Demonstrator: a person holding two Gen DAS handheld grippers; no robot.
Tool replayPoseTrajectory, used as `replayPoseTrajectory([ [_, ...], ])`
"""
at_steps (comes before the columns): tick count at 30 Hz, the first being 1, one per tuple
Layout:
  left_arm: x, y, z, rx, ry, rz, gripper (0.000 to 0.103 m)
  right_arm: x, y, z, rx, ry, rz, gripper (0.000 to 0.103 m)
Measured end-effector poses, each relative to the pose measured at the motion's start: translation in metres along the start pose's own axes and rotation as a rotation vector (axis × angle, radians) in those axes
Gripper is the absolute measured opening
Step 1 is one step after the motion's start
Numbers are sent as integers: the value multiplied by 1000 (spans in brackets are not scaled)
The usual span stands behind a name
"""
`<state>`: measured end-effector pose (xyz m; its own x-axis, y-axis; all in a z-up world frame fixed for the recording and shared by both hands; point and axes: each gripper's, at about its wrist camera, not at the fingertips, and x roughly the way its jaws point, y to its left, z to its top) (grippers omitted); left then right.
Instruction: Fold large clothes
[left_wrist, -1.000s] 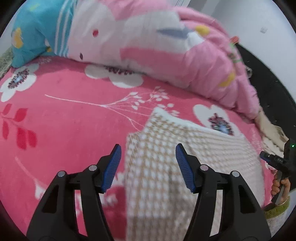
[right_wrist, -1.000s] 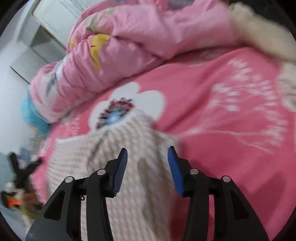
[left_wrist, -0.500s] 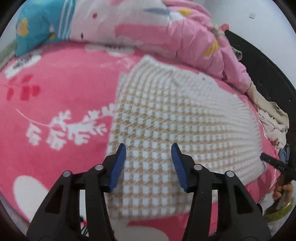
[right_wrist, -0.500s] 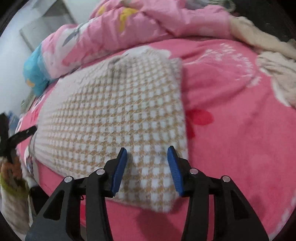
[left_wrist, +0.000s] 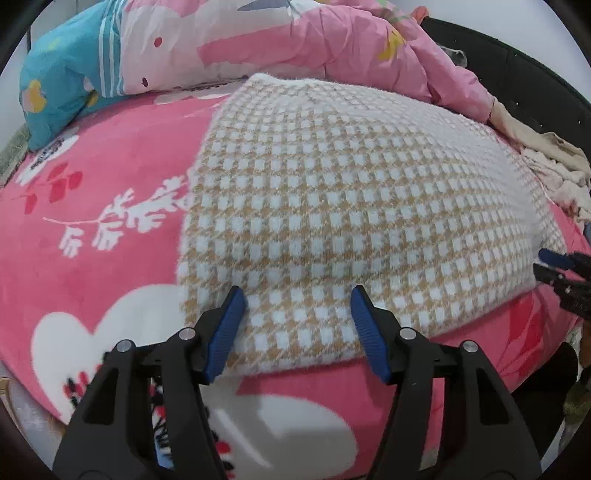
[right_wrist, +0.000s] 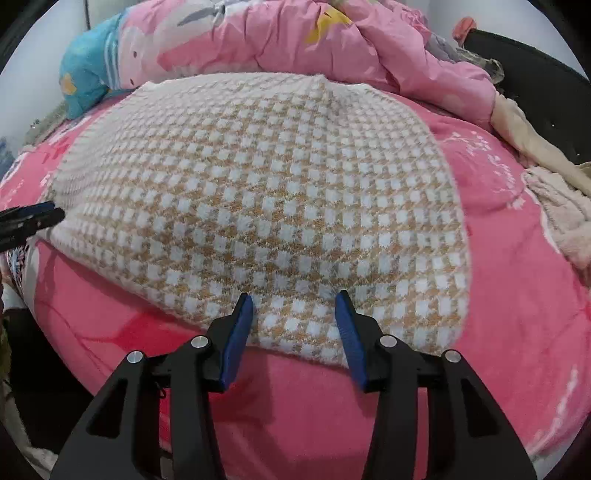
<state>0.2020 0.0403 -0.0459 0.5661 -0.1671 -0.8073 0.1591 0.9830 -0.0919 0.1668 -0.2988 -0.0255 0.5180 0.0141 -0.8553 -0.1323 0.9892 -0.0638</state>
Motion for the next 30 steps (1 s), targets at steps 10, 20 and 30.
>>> replayPoseTrajectory([
  [10,14,-38,12,9,-2,-60,61,11,80,19,-154,-167,48,49],
  [20,-18,-44,16,33,-121,-71,62,-19,75,43,-117,-196,83,50],
  [30,29,-67,36,77,-61,86,73,14,54,58,-60,-126,170,53],
])
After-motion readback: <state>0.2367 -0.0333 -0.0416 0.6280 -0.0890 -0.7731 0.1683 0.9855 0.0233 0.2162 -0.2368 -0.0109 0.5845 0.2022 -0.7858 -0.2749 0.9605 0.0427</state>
